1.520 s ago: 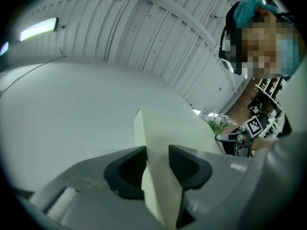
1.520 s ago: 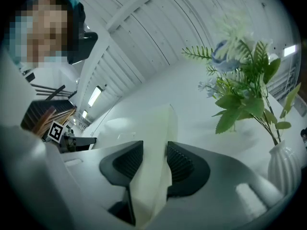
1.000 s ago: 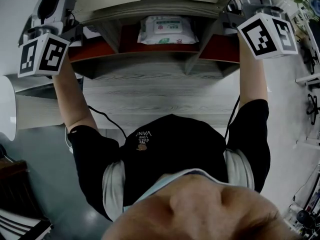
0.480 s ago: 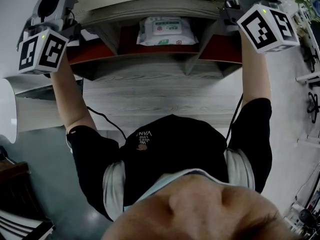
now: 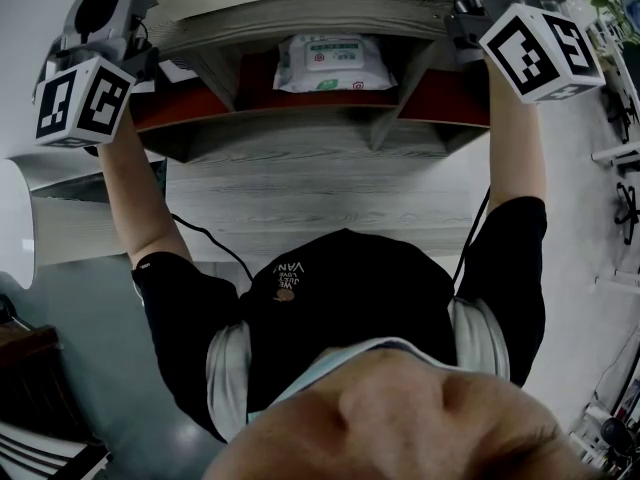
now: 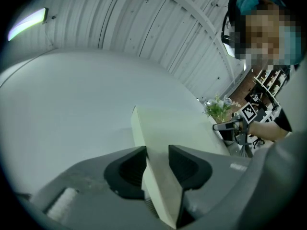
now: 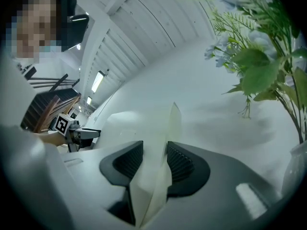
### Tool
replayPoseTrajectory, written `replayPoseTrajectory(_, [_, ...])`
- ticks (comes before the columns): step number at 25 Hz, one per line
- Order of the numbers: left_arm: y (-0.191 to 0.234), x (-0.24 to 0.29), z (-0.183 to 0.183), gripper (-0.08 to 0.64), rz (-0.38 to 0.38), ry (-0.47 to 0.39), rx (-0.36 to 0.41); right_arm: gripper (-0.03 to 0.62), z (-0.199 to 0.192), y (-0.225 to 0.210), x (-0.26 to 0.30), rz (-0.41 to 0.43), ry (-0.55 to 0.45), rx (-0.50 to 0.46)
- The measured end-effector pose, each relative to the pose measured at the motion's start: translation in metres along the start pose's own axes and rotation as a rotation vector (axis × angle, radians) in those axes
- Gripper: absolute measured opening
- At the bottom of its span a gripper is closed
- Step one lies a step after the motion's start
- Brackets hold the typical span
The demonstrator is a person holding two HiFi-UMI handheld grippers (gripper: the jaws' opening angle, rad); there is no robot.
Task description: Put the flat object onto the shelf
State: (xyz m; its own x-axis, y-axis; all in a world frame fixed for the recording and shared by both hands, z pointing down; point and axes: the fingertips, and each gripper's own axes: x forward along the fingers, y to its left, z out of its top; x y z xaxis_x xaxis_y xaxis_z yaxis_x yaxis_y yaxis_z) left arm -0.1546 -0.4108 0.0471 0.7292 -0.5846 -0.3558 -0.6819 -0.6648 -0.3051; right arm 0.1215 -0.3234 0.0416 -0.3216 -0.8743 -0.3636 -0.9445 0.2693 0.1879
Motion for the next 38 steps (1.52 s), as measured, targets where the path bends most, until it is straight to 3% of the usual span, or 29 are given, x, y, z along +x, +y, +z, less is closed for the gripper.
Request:
replayPoseTrajectory(9, [-0.003, -0.005, 0.004, 0.152, 0.006, -0.022, 0.023, 0.155, 0.001, 0.002, -0.004, 0.017, -0.006, 0.009])
replayPoseTrajectory(16, [-0.006, -0.007, 0.007, 0.153, -0.004, -0.042, -0.011, 0.163, 0.004, 0.005, -0.006, 0.022, -0.027, 0.024])
replayPoseTrajectory(20, [-0.007, -0.008, 0.007, 0.166, -0.010, -0.047, -0.025, 0.202, 0.004, 0.006, -0.007, 0.028, -0.033, 0.028])
replayPoseTrajectory(38, [-0.010, -0.014, 0.006, 0.218, -0.016, -0.069, -0.079, 0.210, 0.002, 0.007, -0.016, 0.029, -0.056, 0.053])
